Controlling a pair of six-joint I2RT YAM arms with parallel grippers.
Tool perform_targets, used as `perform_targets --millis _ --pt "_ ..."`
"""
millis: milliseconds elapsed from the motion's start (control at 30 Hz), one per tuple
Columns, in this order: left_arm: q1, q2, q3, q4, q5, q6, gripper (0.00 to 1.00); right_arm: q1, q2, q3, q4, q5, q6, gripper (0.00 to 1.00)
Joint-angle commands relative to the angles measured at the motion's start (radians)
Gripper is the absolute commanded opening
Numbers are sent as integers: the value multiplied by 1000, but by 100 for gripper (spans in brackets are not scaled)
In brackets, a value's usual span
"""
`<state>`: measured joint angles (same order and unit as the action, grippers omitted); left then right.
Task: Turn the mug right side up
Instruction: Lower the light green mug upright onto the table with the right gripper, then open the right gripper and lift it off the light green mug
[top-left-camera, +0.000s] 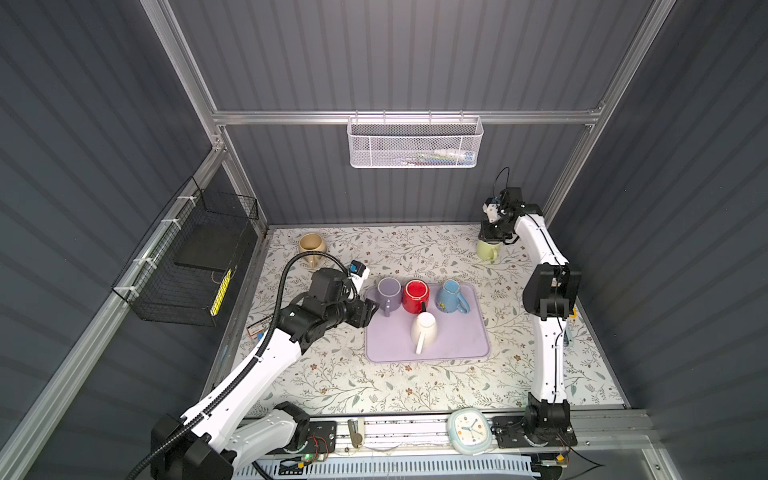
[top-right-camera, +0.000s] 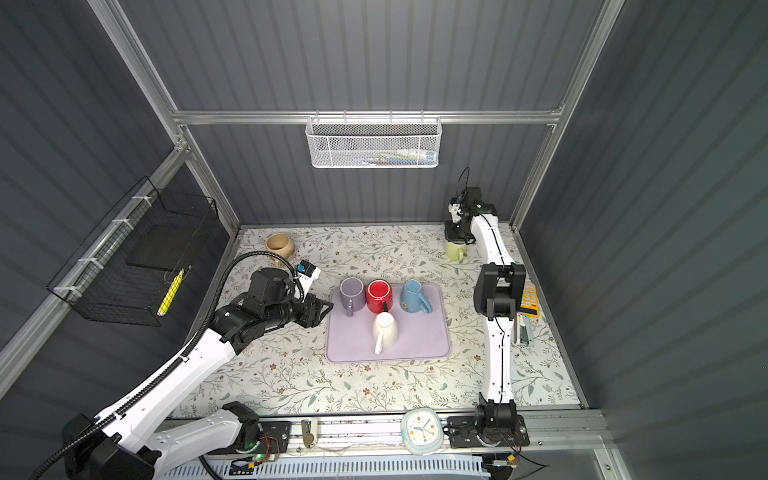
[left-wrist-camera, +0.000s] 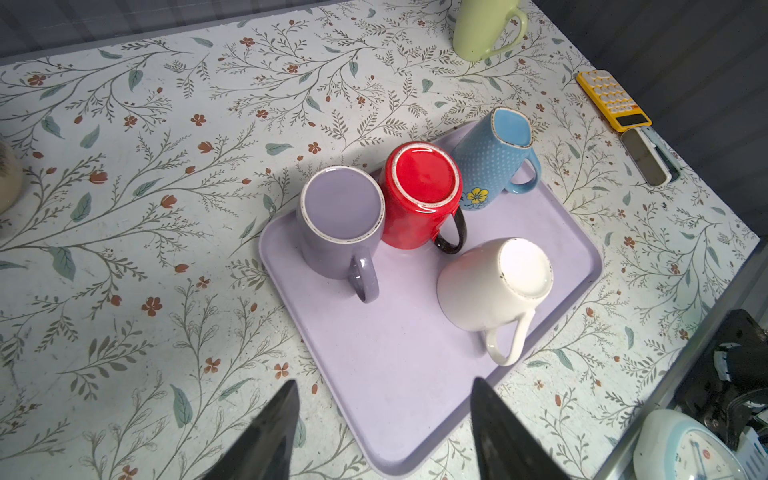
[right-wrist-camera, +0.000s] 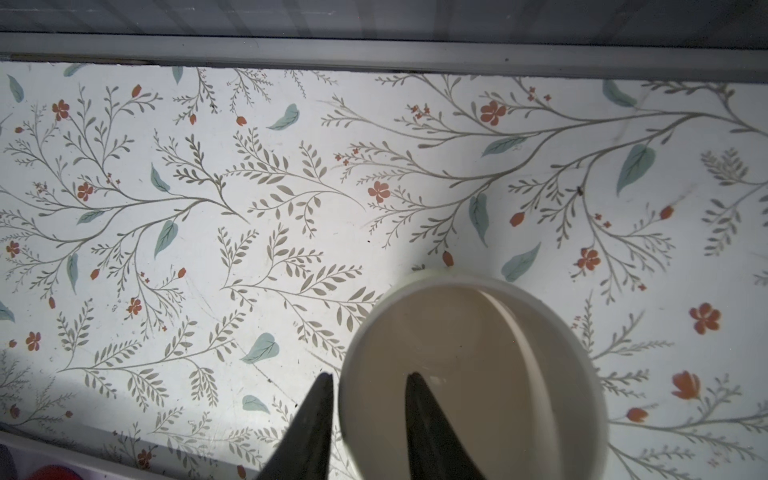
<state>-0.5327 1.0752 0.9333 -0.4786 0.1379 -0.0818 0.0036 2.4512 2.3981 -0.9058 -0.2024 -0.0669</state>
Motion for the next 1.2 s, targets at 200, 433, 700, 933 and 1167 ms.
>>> perform_targets --millis 200,433,700,933,1167 --pt "8 -41 -21 -20 2 -9 71 6 -34 36 -26 -11 18 35" --pt "7 -46 -28 -21 22 -14 71 18 -119 -23 -10 25 4 40" --pt "5 -39 -41 0 52 -34 71 19 -270 -176 58 36 8 44" --pt "-42 -9 -39 7 22 -47 72 24 -415 -361 149 35 25 45" --pt "-156 45 -22 6 -62 -54 72 29 -575 -586 263 7 63 46"
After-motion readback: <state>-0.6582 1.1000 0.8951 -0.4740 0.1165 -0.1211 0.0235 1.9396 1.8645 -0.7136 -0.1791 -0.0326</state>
